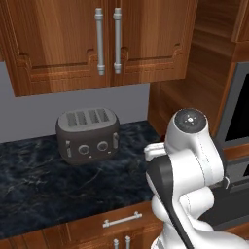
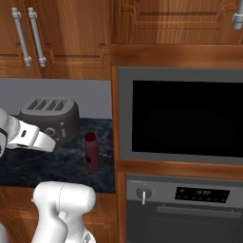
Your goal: There is a wine glass and glass cup on the dining counter. Place the wine bottle next to the wine glass and the juice bottle next to the glass cup.
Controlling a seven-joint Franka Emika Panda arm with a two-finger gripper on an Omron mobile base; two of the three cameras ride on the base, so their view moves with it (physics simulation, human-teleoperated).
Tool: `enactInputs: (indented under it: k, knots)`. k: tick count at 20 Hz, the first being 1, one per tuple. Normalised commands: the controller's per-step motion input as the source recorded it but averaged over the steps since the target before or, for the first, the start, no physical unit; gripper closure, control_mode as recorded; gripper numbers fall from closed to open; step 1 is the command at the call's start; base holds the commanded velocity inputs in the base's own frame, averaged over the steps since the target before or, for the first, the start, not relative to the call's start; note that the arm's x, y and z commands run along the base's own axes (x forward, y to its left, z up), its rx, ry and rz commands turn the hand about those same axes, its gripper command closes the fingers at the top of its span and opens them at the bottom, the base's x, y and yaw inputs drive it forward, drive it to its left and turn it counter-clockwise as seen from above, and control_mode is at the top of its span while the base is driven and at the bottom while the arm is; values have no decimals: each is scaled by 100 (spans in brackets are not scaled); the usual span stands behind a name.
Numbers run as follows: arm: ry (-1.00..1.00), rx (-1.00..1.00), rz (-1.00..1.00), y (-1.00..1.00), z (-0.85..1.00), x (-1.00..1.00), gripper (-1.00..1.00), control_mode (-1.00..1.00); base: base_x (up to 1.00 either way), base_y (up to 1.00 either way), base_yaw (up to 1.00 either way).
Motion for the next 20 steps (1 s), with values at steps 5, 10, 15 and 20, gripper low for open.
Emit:
enactInputs:
  k: [5,10,15,20]
  knots:
    - [-18,0,-24,24,0,0,-100,-100,0,0,0]
    - [-21,0,-43,35,-2,0,-100,-100,0,0,0]
    - [-13,1,-23,7,-4,0,-100,-100,0,0,0]
    - [-17,0,-1,-11,-12,-2,-100,-100,0,0,0]
